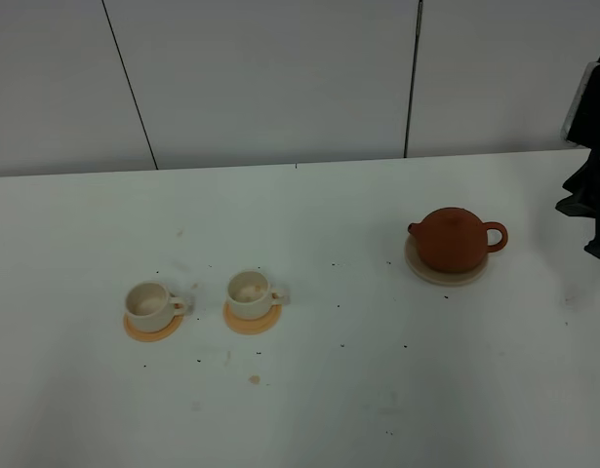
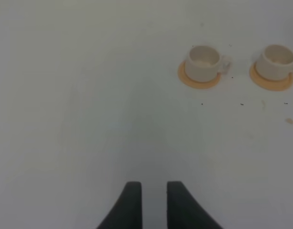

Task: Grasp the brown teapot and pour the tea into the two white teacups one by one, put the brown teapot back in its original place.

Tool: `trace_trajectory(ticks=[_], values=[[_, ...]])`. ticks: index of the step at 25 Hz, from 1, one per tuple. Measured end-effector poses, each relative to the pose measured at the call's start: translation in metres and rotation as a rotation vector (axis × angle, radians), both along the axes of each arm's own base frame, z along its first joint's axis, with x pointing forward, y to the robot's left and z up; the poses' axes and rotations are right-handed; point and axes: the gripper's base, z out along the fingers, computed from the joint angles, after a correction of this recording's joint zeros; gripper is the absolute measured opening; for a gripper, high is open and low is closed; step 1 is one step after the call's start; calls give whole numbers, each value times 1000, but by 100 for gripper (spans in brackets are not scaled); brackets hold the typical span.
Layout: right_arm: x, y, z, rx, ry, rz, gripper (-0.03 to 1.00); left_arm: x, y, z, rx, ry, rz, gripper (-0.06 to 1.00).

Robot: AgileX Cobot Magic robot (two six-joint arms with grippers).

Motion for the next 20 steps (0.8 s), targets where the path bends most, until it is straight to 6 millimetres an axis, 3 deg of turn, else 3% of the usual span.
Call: trace_trajectory(ticks=[5,12,20], values=[[3,-2,-6,-86,3,97,24,0,0,0,1,0,0,21],[26,0,-15,-83,109,192,24,0,0,0,1,0,0,22],[38,4,29,2,135,144,24,0,0,0,2,0,-2,23]])
